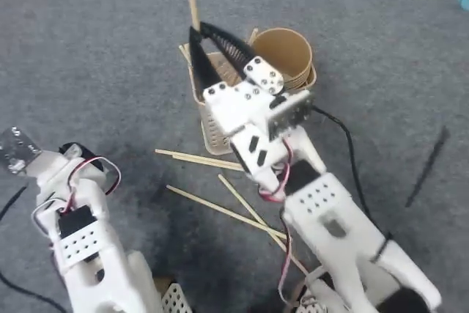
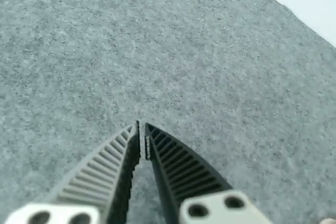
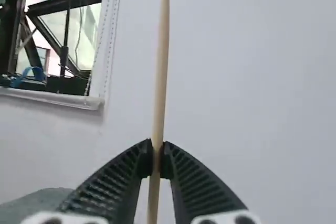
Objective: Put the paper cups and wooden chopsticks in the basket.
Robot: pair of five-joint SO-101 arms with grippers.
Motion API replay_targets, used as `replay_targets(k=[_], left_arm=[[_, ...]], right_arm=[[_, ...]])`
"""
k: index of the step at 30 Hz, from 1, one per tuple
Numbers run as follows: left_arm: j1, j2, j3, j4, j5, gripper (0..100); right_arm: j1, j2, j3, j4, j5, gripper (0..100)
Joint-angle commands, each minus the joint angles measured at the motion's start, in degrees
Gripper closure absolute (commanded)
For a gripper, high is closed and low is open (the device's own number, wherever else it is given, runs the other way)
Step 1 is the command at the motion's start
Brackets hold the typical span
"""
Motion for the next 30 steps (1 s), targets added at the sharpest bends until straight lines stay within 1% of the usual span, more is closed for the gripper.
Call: replay_targets(k=[1, 4, 7, 11, 12, 15, 18, 21, 24, 27, 30], left_arm=[[-0.09, -0.35, -2.24, -1.67, 0.35, 99], [-0.09, -0.35, -2.15, -2.46, 0.35, 99], [-0.09, -0.26, -1.98, -2.73, 0.35, 99], [0.0, -0.26, -1.89, -2.81, 0.35, 99], [0.0, -0.26, -1.89, -2.81, 0.35, 99], [0.0, -0.26, -1.89, -2.81, 0.35, 99], [0.0, -0.26, -1.89, -2.81, 0.35, 99], [0.0, -0.26, -1.89, -2.81, 0.35, 99], [0.0, -0.26, -1.8, -2.81, 0.35, 99], [0.0, -0.26, -1.71, -2.81, 0.35, 99], [0.0, -0.26, -1.71, -2.81, 0.35, 99]], right_arm=[[3.12, 3.74, -3.52, -6.37, 1.32, 99.1], [3.91, 6.37, -2.99, -6.64, 1.23, 99.0], [3.12, 6.02, -0.18, -3.47, 1.14, 97.6], [0.84, 3.03, 5.27, -2.68, 1.05, 82.8], [0.13, 2.24, 6.15, -1.45, 1.05, 81.0], [-0.31, -0.92, 6.42, 5.41, 0.18, 83.7], [0.04, -6.9, 6.33, 11.56, -4.04, 87.7], [0.4, -15.78, 6.24, 21.76, -6.07, 89.0], [0.4, -26.15, 5.98, 34.59, -8.62, 89.3], [0.4, -34.77, 2.73, 53.93, -9.49, 89.0], [0.4, -39.25, -0.7, 72.4, -9.41, 89.0]])
